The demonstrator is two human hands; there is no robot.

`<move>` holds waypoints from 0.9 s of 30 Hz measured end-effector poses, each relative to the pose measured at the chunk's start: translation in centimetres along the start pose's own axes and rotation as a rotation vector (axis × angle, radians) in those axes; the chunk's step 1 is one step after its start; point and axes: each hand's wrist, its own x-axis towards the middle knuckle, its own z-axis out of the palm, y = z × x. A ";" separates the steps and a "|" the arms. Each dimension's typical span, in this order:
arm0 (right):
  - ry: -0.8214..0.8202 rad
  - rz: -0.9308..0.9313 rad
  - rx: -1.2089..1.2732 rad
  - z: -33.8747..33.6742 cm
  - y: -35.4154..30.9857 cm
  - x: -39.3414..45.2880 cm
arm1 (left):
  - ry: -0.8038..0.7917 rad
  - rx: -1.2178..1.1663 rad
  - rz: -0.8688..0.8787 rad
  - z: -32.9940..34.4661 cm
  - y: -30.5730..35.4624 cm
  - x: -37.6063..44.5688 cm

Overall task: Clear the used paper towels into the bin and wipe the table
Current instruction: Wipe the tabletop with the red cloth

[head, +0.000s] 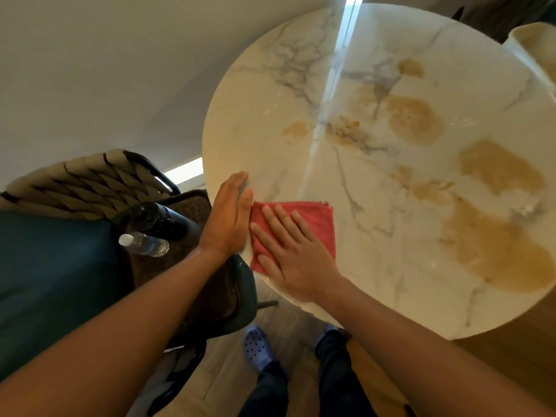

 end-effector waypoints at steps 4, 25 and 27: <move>-0.032 -0.112 -0.044 -0.2 3.7 -5.1 | -0.019 0.108 0.025 0.5 -0.5 0.1; -0.010 0.016 0.025 -0.1 3.0 -6.9 | 0.013 0.362 0.071 1.4 0.0 0.1; -0.036 -0.014 0.002 -0.5 5.1 -9.5 | 0.009 0.377 0.073 1.4 0.2 0.1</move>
